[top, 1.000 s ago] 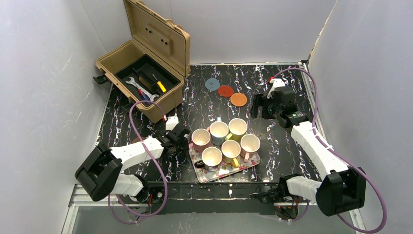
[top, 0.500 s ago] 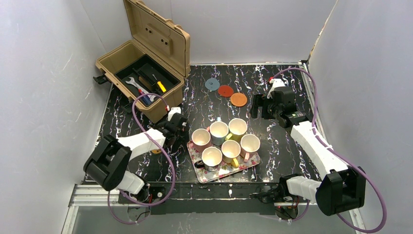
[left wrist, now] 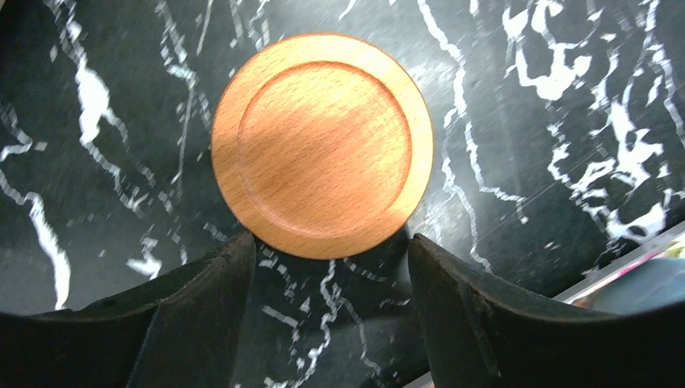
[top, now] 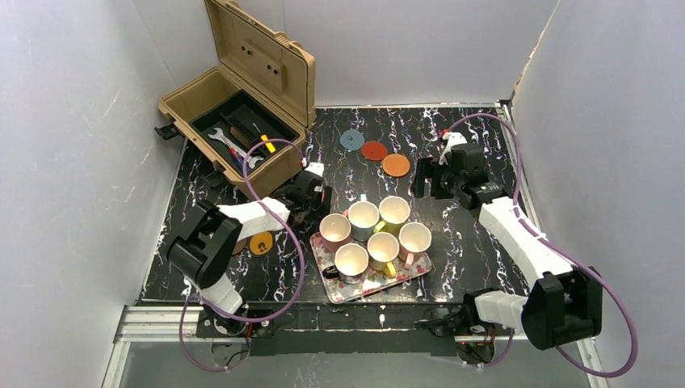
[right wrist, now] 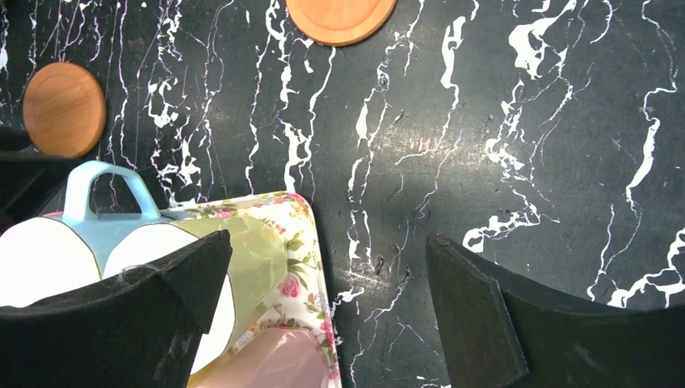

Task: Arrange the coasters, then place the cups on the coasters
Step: Move the coaster to the center of the board.

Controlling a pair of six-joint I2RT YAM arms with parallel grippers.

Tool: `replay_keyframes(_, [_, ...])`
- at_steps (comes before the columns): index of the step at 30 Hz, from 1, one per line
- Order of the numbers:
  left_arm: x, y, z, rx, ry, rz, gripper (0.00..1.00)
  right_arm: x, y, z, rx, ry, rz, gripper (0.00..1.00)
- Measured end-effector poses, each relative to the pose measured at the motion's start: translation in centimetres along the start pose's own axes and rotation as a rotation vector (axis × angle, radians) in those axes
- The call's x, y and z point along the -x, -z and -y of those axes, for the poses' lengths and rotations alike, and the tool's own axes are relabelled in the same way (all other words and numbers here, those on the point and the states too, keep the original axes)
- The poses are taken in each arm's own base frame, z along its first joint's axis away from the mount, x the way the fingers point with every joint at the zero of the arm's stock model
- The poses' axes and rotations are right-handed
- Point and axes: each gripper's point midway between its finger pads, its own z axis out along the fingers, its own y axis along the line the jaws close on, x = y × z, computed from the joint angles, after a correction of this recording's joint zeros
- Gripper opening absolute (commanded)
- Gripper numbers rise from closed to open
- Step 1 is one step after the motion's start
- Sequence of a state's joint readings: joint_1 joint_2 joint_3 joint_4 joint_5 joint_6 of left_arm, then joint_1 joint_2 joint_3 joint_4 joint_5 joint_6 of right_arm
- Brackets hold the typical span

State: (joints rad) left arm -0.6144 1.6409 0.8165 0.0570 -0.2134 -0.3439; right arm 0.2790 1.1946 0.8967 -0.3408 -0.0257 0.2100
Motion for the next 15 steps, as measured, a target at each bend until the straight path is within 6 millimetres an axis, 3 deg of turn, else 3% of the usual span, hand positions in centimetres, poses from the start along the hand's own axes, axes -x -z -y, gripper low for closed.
replay_keyframes(9, [1.5, -1.0, 1.4, -0.045, -0.024, 0.004, 0.71, -1.3, -1.4, -0.3, 0.024, -0.011, -0.067, 0.99])
replay_keyframes(15, [0.9, 0.5, 0.5, -0.002, -0.003, -0.059, 0.77, 0.6, -2.0, -1.4, 0.065, -0.011, -0.062, 0.98])
